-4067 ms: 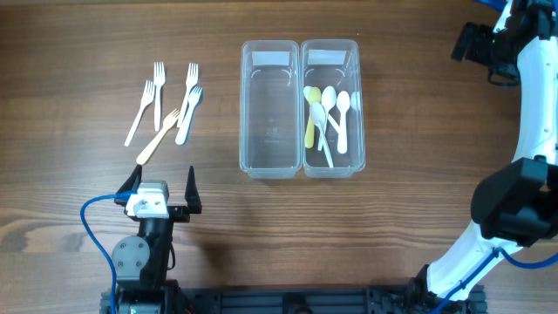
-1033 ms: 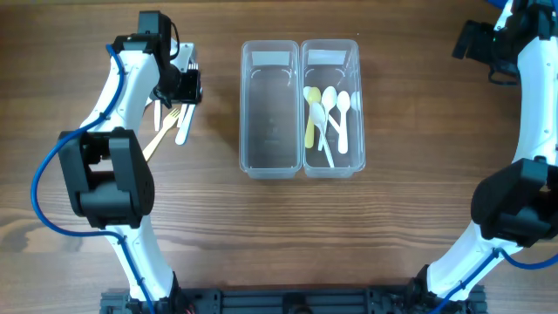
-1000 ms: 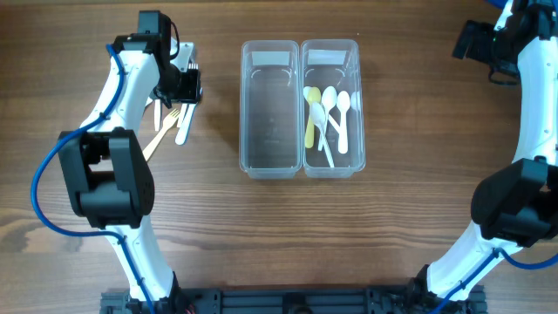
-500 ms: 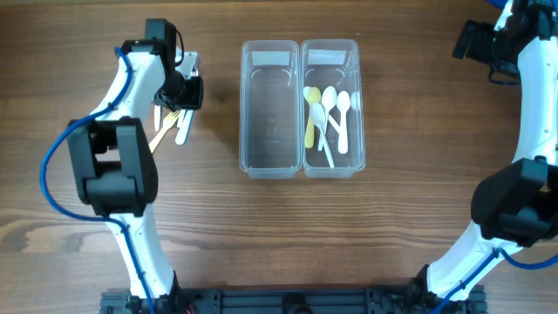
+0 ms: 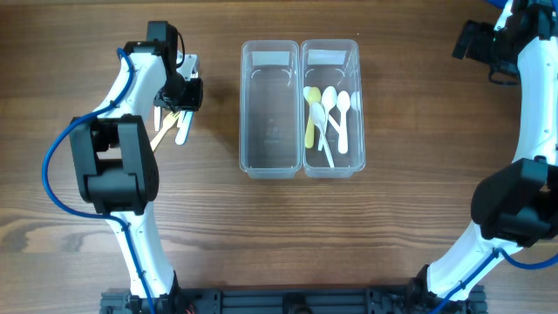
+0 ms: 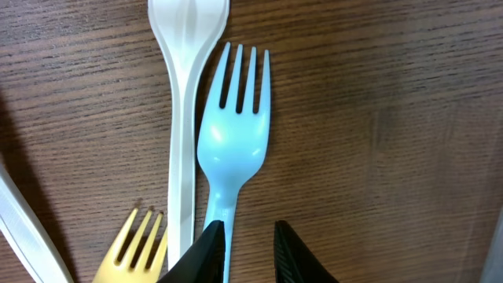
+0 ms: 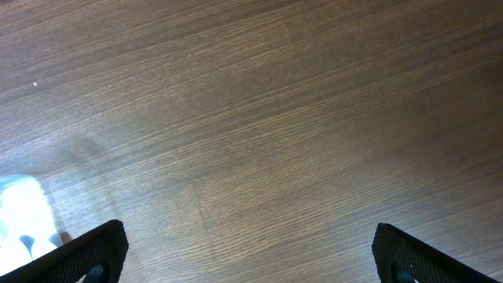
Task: Pack container
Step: 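Move the left gripper over the light-blue fork and grasp it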
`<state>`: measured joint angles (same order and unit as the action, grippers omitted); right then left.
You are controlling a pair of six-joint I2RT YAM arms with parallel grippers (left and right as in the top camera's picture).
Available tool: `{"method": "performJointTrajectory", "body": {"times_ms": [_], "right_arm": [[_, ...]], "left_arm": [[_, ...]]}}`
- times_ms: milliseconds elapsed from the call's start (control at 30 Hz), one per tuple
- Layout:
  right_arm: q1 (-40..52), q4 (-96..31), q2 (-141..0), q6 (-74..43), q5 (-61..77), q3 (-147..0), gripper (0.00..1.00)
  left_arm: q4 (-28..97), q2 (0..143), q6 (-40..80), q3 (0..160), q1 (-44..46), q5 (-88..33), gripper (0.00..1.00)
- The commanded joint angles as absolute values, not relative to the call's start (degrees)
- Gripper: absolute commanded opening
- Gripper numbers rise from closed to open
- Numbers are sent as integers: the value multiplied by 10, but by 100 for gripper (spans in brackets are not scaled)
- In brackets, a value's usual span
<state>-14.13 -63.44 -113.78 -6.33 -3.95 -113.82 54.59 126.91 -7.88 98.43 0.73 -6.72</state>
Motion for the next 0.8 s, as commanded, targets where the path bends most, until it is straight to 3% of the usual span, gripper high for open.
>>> {"method": "performJointTrajectory", "body": {"times_ms": [0, 700, 767], "right_arm": [[-141, -634, -1134, -60, -47, -1146, 100], [-141, -634, -1134, -60, -47, -1146, 100], [-141, -634, -1134, -60, -47, -1146, 100]], "left_arm": [[544, 1290, -86, 992, 5, -61, 23], [531, 1311, -86, 992, 5, -19, 25], [532, 1311, -86, 992, 5, -22, 20]]}}
